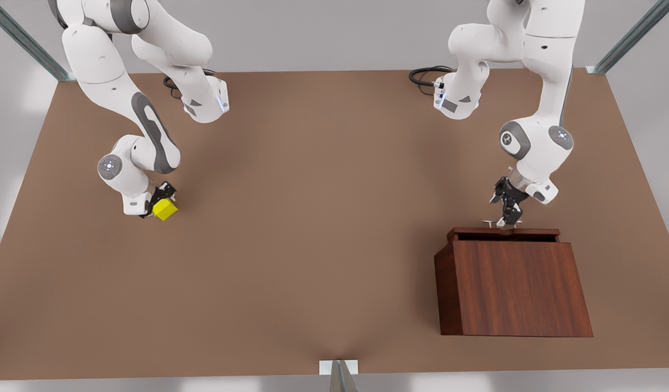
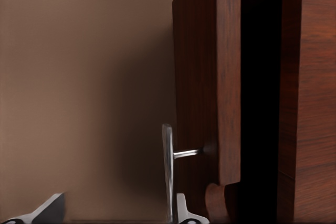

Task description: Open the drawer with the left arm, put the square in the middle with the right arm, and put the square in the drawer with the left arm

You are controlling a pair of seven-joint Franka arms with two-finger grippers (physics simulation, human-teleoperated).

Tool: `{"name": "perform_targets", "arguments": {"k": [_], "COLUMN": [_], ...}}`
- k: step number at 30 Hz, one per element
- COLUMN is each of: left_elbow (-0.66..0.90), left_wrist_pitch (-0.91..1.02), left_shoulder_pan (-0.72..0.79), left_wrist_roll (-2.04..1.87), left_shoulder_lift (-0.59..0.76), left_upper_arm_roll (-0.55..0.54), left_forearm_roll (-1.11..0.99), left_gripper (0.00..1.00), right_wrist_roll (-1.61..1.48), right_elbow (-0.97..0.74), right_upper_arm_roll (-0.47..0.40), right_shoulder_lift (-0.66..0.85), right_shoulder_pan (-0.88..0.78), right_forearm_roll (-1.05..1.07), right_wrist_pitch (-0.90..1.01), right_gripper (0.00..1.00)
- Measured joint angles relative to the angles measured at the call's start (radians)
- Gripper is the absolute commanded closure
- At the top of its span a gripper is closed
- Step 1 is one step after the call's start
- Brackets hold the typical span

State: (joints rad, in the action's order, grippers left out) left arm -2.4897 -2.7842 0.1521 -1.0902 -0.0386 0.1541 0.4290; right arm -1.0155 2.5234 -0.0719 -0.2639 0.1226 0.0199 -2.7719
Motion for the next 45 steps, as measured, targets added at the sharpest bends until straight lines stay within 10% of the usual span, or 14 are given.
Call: {"name": "perform_targets", "arguments": {"k": [13, 16, 25, 30, 33, 37, 45], "left_elbow": [-0.137, -0.166, -0.227, 0.209, 0.563, 0.934, 1.074], "left_wrist_pitch": [0.0, 0.0, 0.163, 0.397, 0.626, 0.942, 1.103], "left_shoulder_pan": [-0.002, 0.0, 0.009, 0.015, 0.078, 0.154, 0.164], "left_wrist_roll": [-0.001, 0.0, -0.008, 0.185, 0.285, 0.502, 0.746], "left_shoulder_lift": [0.119, 0.149, 0.435, 0.211, -0.01, -0.199, -0.268], "left_upper_arm_roll": [0.034, 0.042, 0.05, 0.02, 0.022, 0.078, -0.07], "left_forearm_roll": [0.0, 0.001, -0.001, -0.136, -0.179, -0.211, -0.27], "left_gripper": [0.0, 0.0, 0.0, 0.0, 0.0, 0.0, 0.0], "right_wrist_roll": [0.024, 0.201, 1.207, 1.705, 1.715, 1.673, 1.674], "right_elbow": [-0.011, -0.022, -0.445, -0.971, -1.009, -1.0, -0.978], "right_upper_arm_roll": [0.009, 0.164, 0.226, 0.219, 0.2, 0.198, 0.159], "right_shoulder_lift": [0.07, 0.098, -0.171, -0.486, -0.528, -0.552, -0.455], "right_shoulder_pan": [-0.012, -0.022, -0.744, -0.948, -0.99, -0.982, -0.978], "right_forearm_roll": [0.002, 0.003, -0.009, -0.186, -0.194, -0.362, -0.33], "right_wrist_pitch": [0.081, 0.107, 0.108, 0.349, 0.352, 0.354, 0.378], "right_gripper": [0.32, 0.32, 0.32, 0.32, 0.28, 0.0, 0.0]}}
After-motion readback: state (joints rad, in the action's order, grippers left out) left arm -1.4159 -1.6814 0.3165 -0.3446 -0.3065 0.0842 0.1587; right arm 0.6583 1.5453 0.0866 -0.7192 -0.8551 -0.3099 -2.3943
